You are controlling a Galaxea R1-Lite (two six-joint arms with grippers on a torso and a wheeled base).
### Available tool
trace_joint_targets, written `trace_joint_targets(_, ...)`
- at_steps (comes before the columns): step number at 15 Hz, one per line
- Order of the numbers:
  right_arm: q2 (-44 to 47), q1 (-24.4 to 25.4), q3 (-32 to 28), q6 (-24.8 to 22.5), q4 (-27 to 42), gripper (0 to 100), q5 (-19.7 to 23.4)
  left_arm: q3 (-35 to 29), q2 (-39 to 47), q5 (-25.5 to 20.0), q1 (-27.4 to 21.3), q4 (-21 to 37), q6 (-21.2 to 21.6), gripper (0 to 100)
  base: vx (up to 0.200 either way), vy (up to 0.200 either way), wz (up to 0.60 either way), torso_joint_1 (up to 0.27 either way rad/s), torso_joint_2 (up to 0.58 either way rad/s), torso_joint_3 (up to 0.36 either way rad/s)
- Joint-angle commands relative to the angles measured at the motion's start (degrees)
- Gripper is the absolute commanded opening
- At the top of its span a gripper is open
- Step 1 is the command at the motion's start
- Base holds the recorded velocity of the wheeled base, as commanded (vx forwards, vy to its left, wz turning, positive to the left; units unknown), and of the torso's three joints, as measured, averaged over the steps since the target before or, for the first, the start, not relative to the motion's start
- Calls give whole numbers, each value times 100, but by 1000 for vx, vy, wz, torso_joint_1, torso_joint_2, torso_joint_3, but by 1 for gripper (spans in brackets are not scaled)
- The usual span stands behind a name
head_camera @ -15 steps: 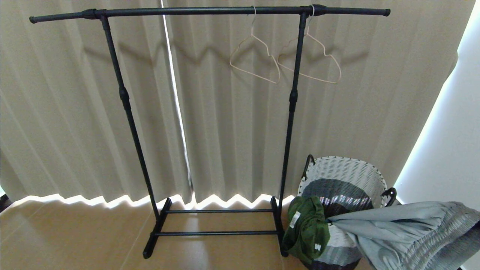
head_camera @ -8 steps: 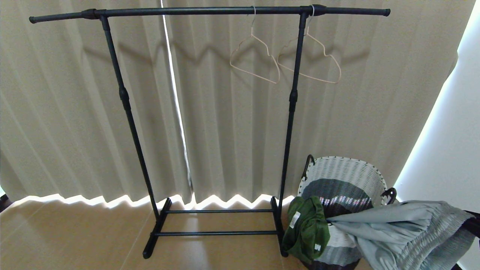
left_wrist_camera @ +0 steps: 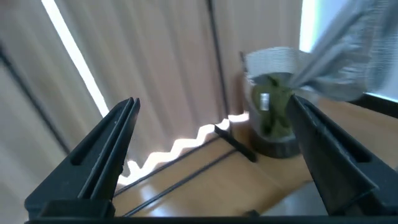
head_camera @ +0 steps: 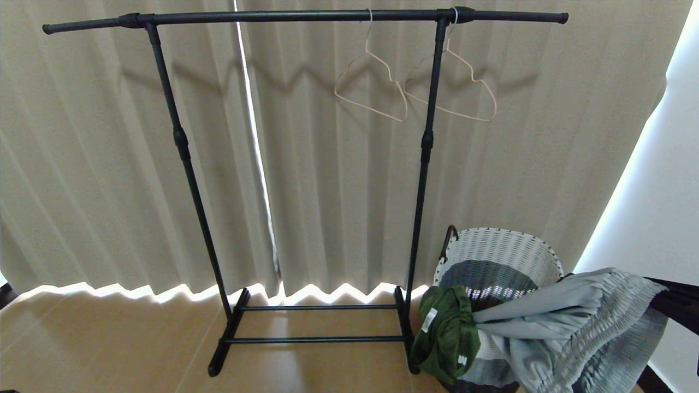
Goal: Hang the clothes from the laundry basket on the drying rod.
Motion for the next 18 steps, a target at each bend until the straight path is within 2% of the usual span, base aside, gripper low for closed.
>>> trace_joint_targets(1, 294, 10, -390, 45, -17, 0, 190, -948, 2358, -369, -114, -103, -16, 100, 0, 0, 0, 0, 0, 0)
trace_joint_targets(3, 540, 27, -592, 282, -158, 0, 401, -1458, 3501, -352, -474, -402, -122, 100, 0, 0, 0, 0, 0, 0)
trace_joint_targets(4, 540, 27, -592, 282, -158, 0, 401, -1458, 3501, -352, -474, -402, -122, 100, 0, 0, 0, 0, 0, 0)
trace_joint_targets(5, 812, 36, -636, 563, -536, 0, 506, -1801, 4432, -106, -1019, -771, -341, 100, 0, 0, 0, 0, 0, 0)
trace_joint_targets(6, 883, 36, -654, 669, -694, 0, 533, -1942, 4907, 272, -1468, -1026, -464, 100, 0, 0, 0, 0, 0, 0)
trace_joint_targets(7, 883, 36, -663, 677, -711, 0, 533, -1950, 4933, 308, -1503, -1043, -473, 100, 0, 0, 0, 0, 0, 0)
trace_joint_targets(8, 874, 71, -794, 827, -755, 0, 612, -2047, 5601, 1468, -2716, -1790, -825, 100, 0, 0, 0, 0, 0, 0)
trace_joint_targets(9, 865, 168, -909, 862, -755, 0, 612, -2144, 5988, 2294, -3586, -2177, -992, 100, 0, 0, 0, 0, 0, 0)
trace_joint_targets(10, 865, 203, -961, 879, -755, 0, 612, -2196, 6146, 2584, -3885, -2291, -1018, 100, 0, 0, 0, 0, 0, 0)
trace_joint_targets(11, 909, 344, -1085, 976, -764, 0, 629, -2372, 6550, 3094, -4605, -2450, -1053, 100, 0, 0, 0, 0, 0, 0)
trace_joint_targets(13, 936, 722, -1269, 1337, -764, 0, 629, -2724, 7069, 3401, -5458, -2476, -1080, 100, 0, 0, 0, 0, 0, 0)
trace_joint_targets(15, 936, 845, -1392, 1468, -773, 0, 638, -2987, 7552, 3560, -5976, -2546, -1282, 100, 0, 0, 0, 0, 0, 0)
trace_joint_targets(17, 944, 985, -1445, 1468, -773, 0, 664, -3374, 8458, 4131, -6512, -3065, -1695, 100, 0, 0, 0, 0, 0, 0)
trace_joint_targets(18, 944, 1038, -1480, 1468, -773, 0, 664, -3568, 8853, 4307, -6697, -3241, -1748, 100, 0, 0, 0, 0, 0, 0)
